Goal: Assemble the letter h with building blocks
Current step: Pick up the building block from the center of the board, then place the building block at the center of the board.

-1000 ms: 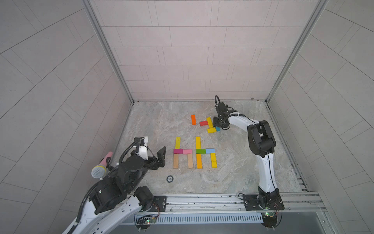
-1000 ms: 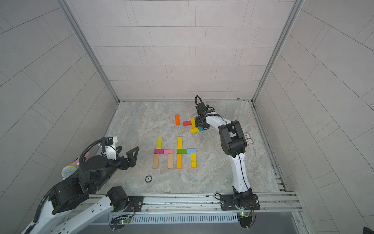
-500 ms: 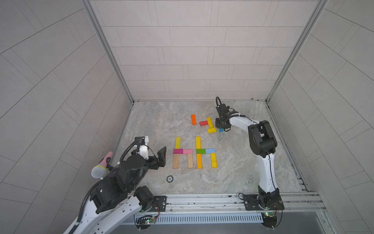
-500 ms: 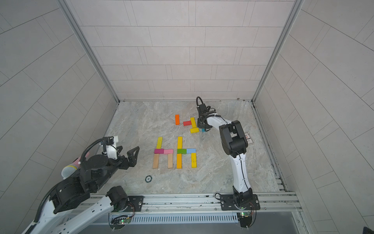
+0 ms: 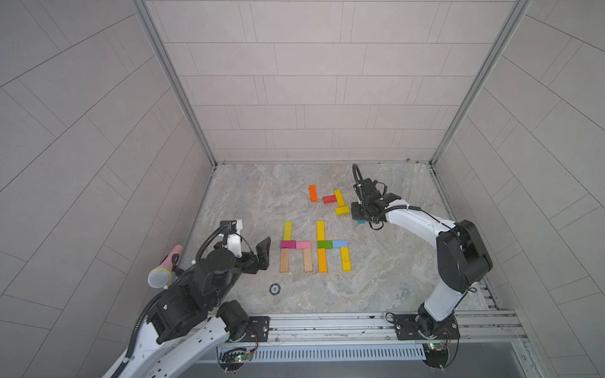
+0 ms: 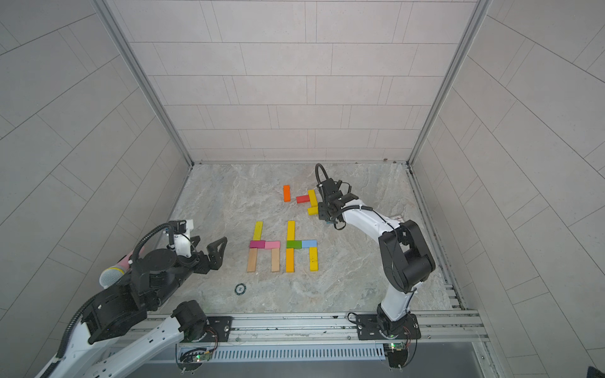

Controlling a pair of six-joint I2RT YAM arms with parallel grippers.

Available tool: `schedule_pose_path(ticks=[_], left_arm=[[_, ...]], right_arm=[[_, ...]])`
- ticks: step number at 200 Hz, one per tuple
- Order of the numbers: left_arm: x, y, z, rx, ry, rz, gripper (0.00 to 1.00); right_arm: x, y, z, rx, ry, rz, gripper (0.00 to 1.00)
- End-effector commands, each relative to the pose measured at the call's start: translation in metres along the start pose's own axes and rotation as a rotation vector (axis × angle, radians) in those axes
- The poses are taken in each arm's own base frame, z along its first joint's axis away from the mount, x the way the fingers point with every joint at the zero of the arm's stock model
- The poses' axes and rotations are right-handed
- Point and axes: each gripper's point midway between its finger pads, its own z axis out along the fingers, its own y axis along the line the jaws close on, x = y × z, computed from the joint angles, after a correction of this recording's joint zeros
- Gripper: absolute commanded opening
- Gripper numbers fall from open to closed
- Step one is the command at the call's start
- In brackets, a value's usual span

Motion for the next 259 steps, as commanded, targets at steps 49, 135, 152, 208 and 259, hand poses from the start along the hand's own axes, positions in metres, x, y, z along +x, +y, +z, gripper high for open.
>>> schedule_pose_path(ticks=[49,135,152,208,259], left_arm=[[-0.002,0.000,-0.001,0.005,-0.020,0.005,1.00],[-0.002,0.000,0.000,0.003,-0.019,0.006,1.00],[-0.002,0.000,0.001,0.003,-0.016,0.007,1.00],[-0.001,0.000,0.001,0.004,-0.014,0.007,1.00],[-0.002,0.000,0.000,0.005,-0.016,0.007,1.00]], right_arm=[[0.059,0.000,0.032,-0.010,0.118,0.032,0.19],[0.045,0.003,0.049,0.049,0.084,0.098,0.18],[0.042,0.005,0.053,0.052,0.087,0.095,0.18],[0.038,0.001,0.063,0.080,0.095,0.094,0.18],[0.042,-0.011,0.062,0.109,0.109,0.080,0.19]])
